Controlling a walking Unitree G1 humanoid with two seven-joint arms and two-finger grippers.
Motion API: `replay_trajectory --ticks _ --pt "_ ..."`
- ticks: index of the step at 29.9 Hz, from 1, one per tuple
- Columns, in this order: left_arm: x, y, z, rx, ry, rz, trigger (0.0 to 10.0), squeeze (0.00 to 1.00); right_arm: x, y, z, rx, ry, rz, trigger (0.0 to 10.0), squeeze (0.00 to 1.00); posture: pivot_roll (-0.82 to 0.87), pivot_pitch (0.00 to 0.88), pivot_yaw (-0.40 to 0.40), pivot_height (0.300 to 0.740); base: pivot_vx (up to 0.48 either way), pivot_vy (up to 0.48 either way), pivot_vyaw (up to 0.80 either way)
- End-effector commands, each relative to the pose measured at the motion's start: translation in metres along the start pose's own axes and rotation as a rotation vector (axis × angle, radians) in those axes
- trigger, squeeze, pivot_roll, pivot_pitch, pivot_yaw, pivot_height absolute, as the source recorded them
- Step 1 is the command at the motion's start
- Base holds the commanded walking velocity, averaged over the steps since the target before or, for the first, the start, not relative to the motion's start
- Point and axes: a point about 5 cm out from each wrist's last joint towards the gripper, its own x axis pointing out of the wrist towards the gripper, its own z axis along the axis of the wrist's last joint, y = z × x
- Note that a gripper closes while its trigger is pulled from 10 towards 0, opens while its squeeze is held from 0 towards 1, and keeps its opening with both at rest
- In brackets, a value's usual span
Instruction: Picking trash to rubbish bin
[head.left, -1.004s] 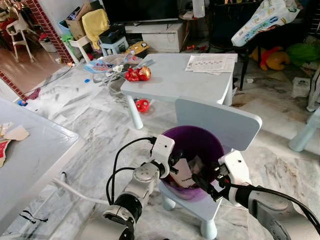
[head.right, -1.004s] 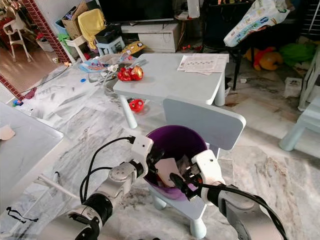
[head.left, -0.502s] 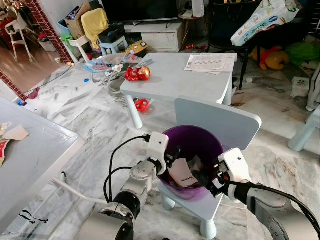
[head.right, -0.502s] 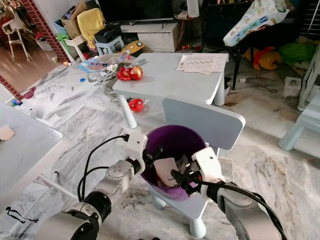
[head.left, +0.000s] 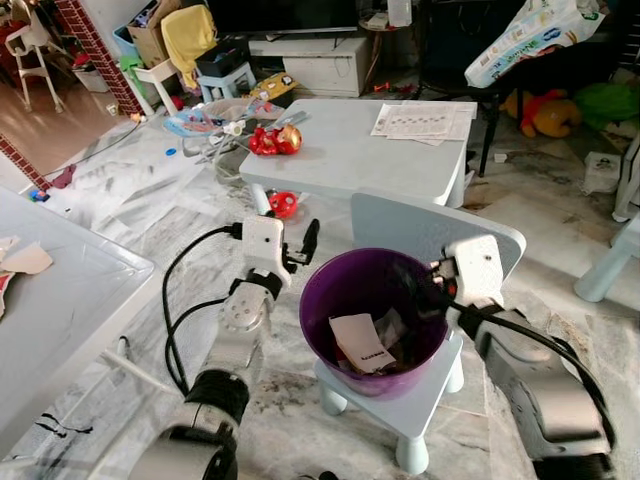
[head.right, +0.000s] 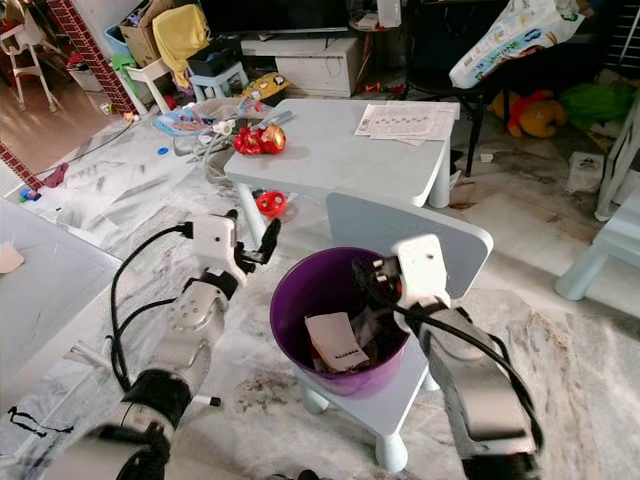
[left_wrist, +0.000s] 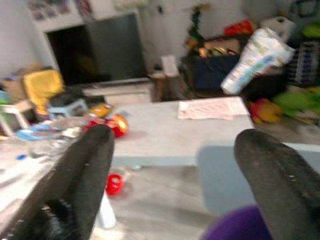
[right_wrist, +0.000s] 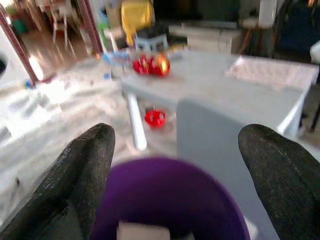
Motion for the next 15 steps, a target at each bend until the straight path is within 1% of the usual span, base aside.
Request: replay_trajectory --ticks 1,3,4,6,8,10,11,12,15 --pt "-0.005 0.017 0.005 0.021 -0.008 0.075 10.0 1.00 0.005 0.010 0.005 0.013 -0.037 0.025 10.0 0.00 -0.10 0.042 0.138 0.740 0.000 0.000 0.00" --pt "-0.011 0.022 0.007 0.032 -0.008 0.108 10.0 1.00 0.007 0.013 0.007 0.023 -0.054 0.030 10.0 0.00 -0.09 0.041 0.131 0.740 0.000 0.000 0.00" --pt "-0.018 0.029 0.008 0.060 -0.001 0.157 10.0 1.00 0.010 0.017 0.009 0.028 -0.065 0.043 10.0 0.00 -0.08 0.041 0.120 0.740 0.000 0.000 0.00" --pt "-0.025 0.035 0.008 0.059 0.014 0.200 10.0 1.00 0.013 0.020 0.011 0.043 -0.088 0.062 10.0 0.00 -0.06 0.041 0.103 0.740 0.000 0.000 0.00" --pt "-0.027 0.037 0.008 0.062 0.019 0.210 10.0 1.00 0.014 0.021 0.012 0.048 -0.093 0.063 10.0 0.00 -0.06 0.041 0.101 0.740 0.000 0.000 0.00" --pt "-0.027 0.038 0.010 0.061 0.024 0.230 10.0 1.00 0.016 0.021 0.013 0.040 -0.097 0.065 10.0 0.00 -0.05 0.042 0.097 0.740 0.000 0.000 0.80" --pt "-0.027 0.039 0.010 0.059 0.025 0.237 10.0 0.15 0.017 0.021 0.013 0.039 -0.099 0.066 10.0 0.00 -0.05 0.041 0.096 0.740 0.000 0.000 0.80" --pt "-0.025 0.039 0.013 0.059 0.026 0.243 10.0 0.00 0.019 0.021 0.014 0.044 -0.105 0.064 10.0 0.00 -0.04 0.039 0.096 0.740 0.000 0.000 0.80" --pt "-0.023 0.040 0.017 0.063 0.030 0.248 10.0 0.00 0.021 0.020 0.016 0.048 -0.110 0.061 10.0 0.00 -0.05 0.035 0.099 0.740 0.000 0.000 0.80"
